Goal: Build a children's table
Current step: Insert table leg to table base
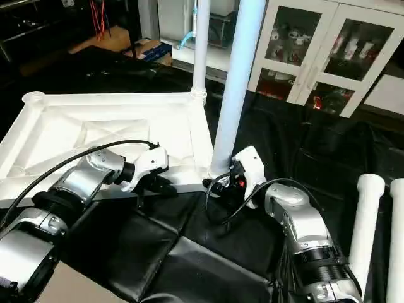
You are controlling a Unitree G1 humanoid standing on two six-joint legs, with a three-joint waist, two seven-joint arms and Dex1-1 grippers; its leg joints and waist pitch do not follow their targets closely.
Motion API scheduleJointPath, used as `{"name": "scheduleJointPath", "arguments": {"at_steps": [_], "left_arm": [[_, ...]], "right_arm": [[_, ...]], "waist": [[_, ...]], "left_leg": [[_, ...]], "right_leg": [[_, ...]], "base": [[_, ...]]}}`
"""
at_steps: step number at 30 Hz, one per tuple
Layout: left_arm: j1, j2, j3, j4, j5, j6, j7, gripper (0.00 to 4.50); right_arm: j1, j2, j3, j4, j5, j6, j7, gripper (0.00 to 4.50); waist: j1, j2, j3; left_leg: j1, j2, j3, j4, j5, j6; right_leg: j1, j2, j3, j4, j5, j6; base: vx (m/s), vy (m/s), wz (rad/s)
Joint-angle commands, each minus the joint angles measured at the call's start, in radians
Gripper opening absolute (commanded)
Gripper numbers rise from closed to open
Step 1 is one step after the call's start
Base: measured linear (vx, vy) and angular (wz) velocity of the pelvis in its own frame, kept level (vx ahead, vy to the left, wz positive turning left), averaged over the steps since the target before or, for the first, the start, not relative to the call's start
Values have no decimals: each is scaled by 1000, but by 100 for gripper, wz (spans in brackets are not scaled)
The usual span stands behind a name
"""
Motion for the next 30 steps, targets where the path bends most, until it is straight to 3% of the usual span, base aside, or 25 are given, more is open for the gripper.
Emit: {"name": "scheduleJointPath", "arguments": {"at_steps": [1,5,11,13,14,18,21,22,23,30], "left_arm": [[-1,-2,1,7,-3,-2,8,0],[0,-1,1,5,-3,-3,5,0],[8,2,-4,-6,-2,-9,-3,0],[13,2,-9,-17,-1,-19,-14,0],[14,1,-10,-20,-1,-19,-16,0],[18,-3,-16,-39,-7,-40,-37,0],[31,-3,-24,-68,-13,-69,-62,0],[42,1,-37,-96,-15,-108,-84,0],[49,2,-46,-120,-17,-118,-99,0],[64,-3,-59,-188,-30,-98,-128,0]], "right_arm": [[13,-17,0,-35,11,20,9,401],[20,-28,-20,-69,23,26,6,437],[76,-93,-63,-195,61,59,42,437],[103,-124,-75,-238,69,50,73,437],[107,-131,-77,-244,69,46,79,437],[125,-162,-98,-272,87,28,105,437],[129,-177,-104,-280,101,16,131,437],[127,-188,-97,-278,101,-5,149,437],[125,-193,-93,-279,105,-12,166,437],[113,-229,-115,-286,147,15,235,444]], "waist": [[1,-10,-45],[6,-11,-44],[14,-12,-45],[14,-12,-44],[15,-5,-44],[13,-8,-46],[15,-7,-47],[17,0,-48],[17,-3,-49],[41,-2,-48]], "left_leg": [[13,62,-22,-64,-212,71],[15,62,-21,-63,-205,75],[16,62,-20,-58,-183,92],[15,61,-19,-57,-192,92],[15,62,-21,-58,-196,91],[14,60,-20,-54,-202,89],[14,62,-21,-52,-179,100],[15,62,-21,-51,-171,108],[16,62,-19,-49,-165,111],[21,66,-18,-46,-147,115]], "right_leg": [[35,-57,35,-53,-164,-257],[36,-56,35,-52,-165,-257],[39,-57,35,-48,-146,-258],[38,-56,35,-50,-161,-256],[38,-57,35,-49,-165,-255],[39,-55,35,-49,-159,-260],[41,-55,35,-45,-129,-269],[40,-55,35,-42,-105,-275],[40,-54,35,-40,-84,-282],[41,-53,35,-30,-53,-296]], "base": [[0,0,0],[0,0,0],[0,0,0],[0,0,0],[0,0,0],[0,0,0],[0,0,0],[0,0,0],[0,0,0],[0,0,0]]}}
